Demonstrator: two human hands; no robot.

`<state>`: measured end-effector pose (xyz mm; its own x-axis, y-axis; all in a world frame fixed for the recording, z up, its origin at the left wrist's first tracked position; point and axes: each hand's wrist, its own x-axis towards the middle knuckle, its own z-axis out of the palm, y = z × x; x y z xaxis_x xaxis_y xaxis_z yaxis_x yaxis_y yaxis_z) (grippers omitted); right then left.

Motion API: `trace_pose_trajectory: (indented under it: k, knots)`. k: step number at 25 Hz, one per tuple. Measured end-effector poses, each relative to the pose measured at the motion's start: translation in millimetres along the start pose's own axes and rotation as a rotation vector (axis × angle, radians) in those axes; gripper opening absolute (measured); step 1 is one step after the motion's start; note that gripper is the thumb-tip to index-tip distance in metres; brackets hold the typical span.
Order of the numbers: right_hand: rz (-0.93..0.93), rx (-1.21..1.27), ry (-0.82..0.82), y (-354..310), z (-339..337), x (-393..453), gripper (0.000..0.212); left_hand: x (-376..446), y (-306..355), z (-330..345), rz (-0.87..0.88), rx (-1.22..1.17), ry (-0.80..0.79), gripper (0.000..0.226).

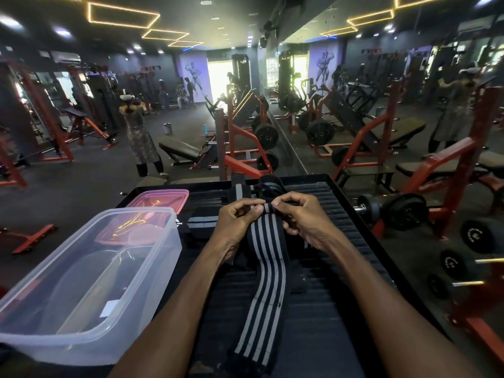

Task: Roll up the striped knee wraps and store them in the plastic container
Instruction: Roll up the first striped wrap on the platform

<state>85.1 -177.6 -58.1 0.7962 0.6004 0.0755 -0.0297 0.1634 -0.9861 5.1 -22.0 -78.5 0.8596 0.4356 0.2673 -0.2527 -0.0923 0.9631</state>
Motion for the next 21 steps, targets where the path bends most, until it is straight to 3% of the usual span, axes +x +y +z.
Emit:
trace_pose_trajectory:
  k: [3,8,16,21]
  knots:
    - [-0.048,-0.012,0.037,2.3,-0.4,2.5,0.006,0.2,-1.1,-1.0,-0.002,-0.001,-0.018,0.015]
    - [-0.092,-0.007,0.05,3.1,-1.2,4.0,0.011,1.8,-2.9,-0.1,-0.15,-0.081,-0.027,0.02]
    - [-0.097,-0.069,0.023,3.4,2.3,2.4,0.013,1.4,-1.4,1.1,-0.09,-0.02,0.002,0.009]
    - [-0.187,-0.138,0.093,5.6,1.2,4.3,0.016,1.7,-3.9,3.7,-0.107,-0.056,-0.025,0.022]
